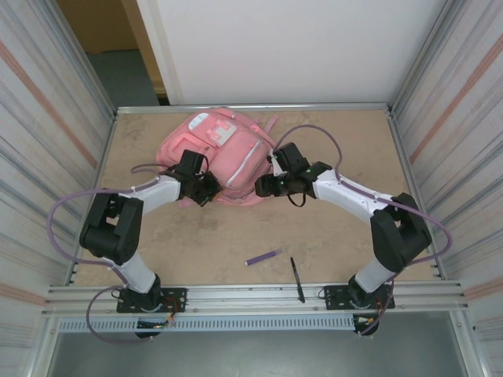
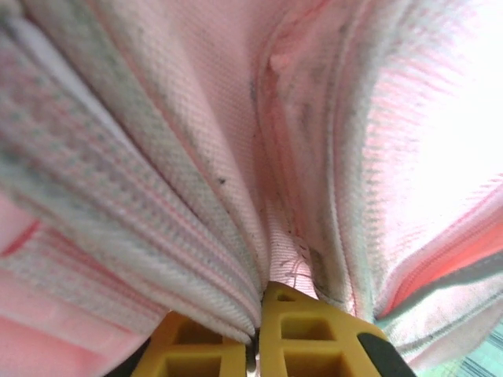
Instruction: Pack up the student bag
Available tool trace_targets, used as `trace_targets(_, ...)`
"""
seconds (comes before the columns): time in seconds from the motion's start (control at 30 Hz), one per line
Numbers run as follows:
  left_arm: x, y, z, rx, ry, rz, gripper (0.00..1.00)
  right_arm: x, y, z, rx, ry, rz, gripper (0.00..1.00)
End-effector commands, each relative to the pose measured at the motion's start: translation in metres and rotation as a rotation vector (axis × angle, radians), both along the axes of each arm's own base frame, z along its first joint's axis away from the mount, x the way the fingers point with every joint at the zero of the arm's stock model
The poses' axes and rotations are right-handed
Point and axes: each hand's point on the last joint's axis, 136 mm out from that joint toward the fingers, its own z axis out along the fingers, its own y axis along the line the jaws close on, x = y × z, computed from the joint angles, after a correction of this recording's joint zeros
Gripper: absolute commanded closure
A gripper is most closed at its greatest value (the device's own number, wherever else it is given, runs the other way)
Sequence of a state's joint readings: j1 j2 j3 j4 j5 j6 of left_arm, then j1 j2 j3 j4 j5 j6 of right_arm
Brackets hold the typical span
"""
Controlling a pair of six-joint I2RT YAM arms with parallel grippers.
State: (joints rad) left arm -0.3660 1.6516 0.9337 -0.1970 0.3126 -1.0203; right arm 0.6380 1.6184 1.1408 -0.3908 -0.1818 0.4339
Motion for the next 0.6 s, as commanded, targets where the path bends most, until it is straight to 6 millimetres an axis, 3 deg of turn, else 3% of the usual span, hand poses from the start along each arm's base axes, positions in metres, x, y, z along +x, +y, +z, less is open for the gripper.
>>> trace_targets(0.0,0.002,-0.008,0.049,-0.023,-0.142,-0.049,1.00,-0.008,0.014,0.007,-0.005,0.039,0.076,0.45)
trace_targets(0.2,-0.003,-0.028,0.075,-0.191,-0.213,-0.084,1.00,-0.012,0.031,0.012,-0.064,0.043,0.126,0.48)
trace_targets(0.33,-0.005,-0.033,0.078,-0.230,-0.224,-0.094,1.00,-0.015,0.035,0.012,-0.067,0.048,0.126,0.50)
trace_targets(0.57,-0.008,-0.033,0.084,-0.256,-0.253,-0.094,1.00,-0.015,0.037,-0.004,-0.128,0.050,0.087,0.54)
